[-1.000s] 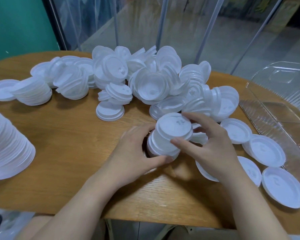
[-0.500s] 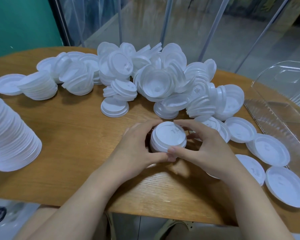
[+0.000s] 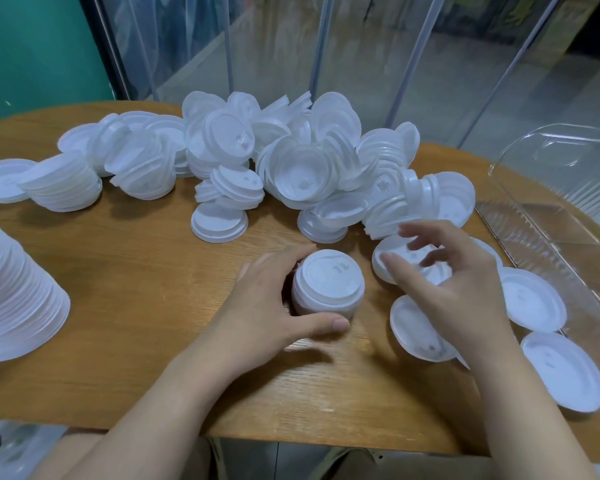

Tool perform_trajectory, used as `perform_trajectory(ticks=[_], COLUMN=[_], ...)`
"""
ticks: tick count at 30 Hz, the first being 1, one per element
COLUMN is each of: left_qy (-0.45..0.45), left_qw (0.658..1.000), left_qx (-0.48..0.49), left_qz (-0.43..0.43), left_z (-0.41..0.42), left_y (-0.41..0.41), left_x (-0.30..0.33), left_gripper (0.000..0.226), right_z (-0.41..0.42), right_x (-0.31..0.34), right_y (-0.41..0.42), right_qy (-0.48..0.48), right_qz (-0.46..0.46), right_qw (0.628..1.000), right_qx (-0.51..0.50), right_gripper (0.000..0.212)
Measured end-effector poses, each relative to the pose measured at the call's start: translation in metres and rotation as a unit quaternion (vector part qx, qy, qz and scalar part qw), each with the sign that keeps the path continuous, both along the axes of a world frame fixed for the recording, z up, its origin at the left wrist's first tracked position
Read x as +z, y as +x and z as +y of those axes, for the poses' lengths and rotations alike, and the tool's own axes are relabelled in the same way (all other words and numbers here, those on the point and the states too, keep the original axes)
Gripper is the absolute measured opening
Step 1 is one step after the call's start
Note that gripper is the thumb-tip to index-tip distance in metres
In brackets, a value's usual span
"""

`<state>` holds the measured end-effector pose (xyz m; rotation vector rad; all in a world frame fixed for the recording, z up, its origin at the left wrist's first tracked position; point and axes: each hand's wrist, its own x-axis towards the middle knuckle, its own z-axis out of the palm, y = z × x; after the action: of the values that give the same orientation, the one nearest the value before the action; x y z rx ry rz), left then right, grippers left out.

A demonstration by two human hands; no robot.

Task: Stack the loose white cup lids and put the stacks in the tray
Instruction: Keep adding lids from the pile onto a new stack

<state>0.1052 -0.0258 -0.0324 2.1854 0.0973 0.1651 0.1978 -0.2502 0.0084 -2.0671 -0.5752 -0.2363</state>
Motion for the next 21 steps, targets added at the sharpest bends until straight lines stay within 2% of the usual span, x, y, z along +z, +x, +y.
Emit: perform_trajectory(ticks=[6, 13, 16, 21], left_qy=[-0.004, -0.003, -0.011, -0.029], left_qw=[1.0, 1.0, 1.0, 0.999], left_qx=[-0.009, -0.003, 0.001, -0.002], left_qz=[-0.009, -0.007, -0.005, -0.019], left_z=[-0.001, 0.001, 0.001, -0.001], left_y=[0.0, 0.0, 0.001, 0.0], left_x=[0.002, 0.001, 0.0, 0.003], left_gripper=[0.079, 0.076, 0.079, 0.074], right_z=[-0.015, -0.01, -0.01, -0.009], right_x=[-0.014, -0.022, -0.017, -0.001], right_y=[0.018, 0.022, 0.018, 0.002], right_qy=[-0.108, -0.167, -0.152, -0.041], right_qz=[0.023, 0.052, 0.055, 0.094], right_qw=[0.992, 0.98, 0.982, 0.993], right_qx=[-0.067, -0.092, -0.094, -0.053], right_gripper=[0.071, 0.076, 0.076, 0.075])
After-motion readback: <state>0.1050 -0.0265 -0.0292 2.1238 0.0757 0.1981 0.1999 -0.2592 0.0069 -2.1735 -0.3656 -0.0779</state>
